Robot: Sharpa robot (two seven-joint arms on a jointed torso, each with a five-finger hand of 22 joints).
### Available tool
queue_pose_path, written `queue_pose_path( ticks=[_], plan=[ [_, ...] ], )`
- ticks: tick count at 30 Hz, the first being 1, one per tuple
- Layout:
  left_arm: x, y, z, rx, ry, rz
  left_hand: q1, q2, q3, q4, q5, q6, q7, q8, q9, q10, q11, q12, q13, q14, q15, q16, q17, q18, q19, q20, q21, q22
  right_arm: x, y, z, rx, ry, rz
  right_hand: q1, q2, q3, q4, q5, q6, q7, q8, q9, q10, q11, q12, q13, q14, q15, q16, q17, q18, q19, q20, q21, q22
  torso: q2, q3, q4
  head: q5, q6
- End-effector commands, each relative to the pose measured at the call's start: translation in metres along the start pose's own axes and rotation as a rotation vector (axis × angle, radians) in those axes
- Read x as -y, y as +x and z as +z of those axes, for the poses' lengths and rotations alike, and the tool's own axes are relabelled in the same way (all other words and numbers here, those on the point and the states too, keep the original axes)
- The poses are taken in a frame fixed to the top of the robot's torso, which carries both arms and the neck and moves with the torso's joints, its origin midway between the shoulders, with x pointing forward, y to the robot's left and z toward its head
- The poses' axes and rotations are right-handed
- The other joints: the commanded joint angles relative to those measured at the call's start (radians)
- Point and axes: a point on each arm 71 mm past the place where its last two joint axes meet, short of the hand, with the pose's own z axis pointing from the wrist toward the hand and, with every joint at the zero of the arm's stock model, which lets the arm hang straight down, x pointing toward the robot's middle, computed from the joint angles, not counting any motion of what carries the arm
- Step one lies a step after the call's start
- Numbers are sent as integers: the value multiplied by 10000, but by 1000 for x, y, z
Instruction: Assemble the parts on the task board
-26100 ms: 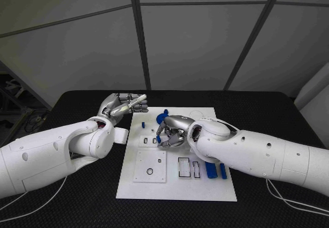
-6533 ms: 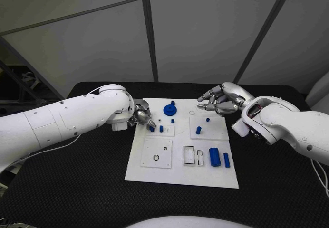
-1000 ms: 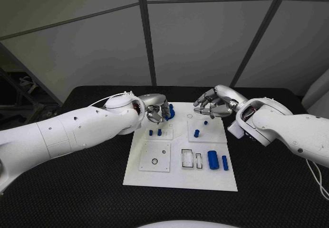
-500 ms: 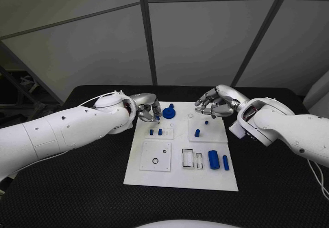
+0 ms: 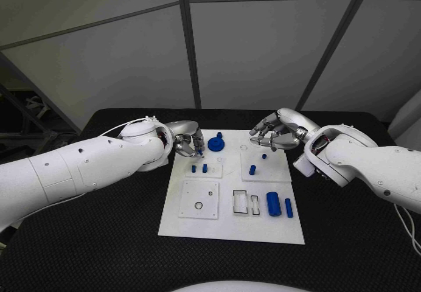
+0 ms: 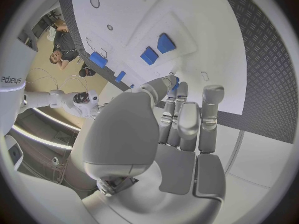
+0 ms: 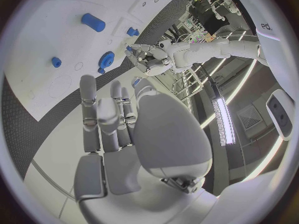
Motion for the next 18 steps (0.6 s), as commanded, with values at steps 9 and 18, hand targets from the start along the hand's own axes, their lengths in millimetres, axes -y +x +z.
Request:
queue_pose_path(
  ticks=[9,18],
  plan=[
    [1,5,5,-345,-87,-70,-122,20,51,3,-53,108,-30,-69,15,105,-8,-68,21,50,-19,5,-53,95,14,19,-18,-4,-2,0,0,19,-108,-17,33,-71,71,6,28,48,10,41,-14,58,4,-65,-9,-8,-8,-57,-16,131,68,10,-32,-9,-4,3,-3,-7,-15],
    [3,8,8,-535,-55,-71,-127,23,51,1,-59,119,-34,-71,17,118,-12,-73,23,48,-21,4,-58,95,13,19,-18,-2,-2,0,1,14,-114,-15,33,-71,71,6,28,48,10,41,-14,58,4,-65,-9,-8,-8,-57,-16,131,68,10,-32,-9,-1,2,-2,-11,-23]
  ],
)
